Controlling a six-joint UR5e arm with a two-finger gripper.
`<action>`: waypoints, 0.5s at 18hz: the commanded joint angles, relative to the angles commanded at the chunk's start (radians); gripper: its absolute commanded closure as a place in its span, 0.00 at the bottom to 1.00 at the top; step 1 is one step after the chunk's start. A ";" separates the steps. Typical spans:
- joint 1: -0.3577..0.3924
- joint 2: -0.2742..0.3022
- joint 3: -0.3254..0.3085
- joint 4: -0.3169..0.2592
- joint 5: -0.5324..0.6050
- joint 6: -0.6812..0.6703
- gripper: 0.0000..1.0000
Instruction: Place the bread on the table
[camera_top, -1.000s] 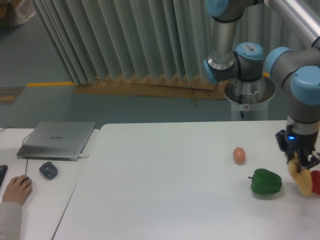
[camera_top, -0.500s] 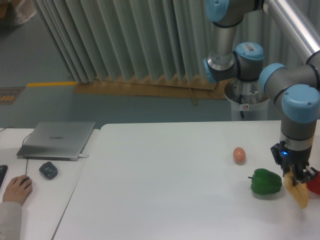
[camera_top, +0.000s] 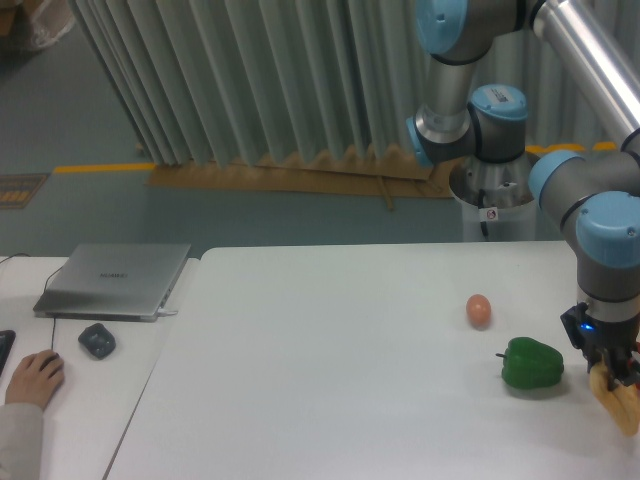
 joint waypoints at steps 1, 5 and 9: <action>0.000 0.002 -0.002 0.002 0.006 -0.008 0.44; -0.003 0.003 -0.024 0.037 0.041 0.000 0.00; -0.005 0.008 -0.032 0.067 0.040 0.003 0.00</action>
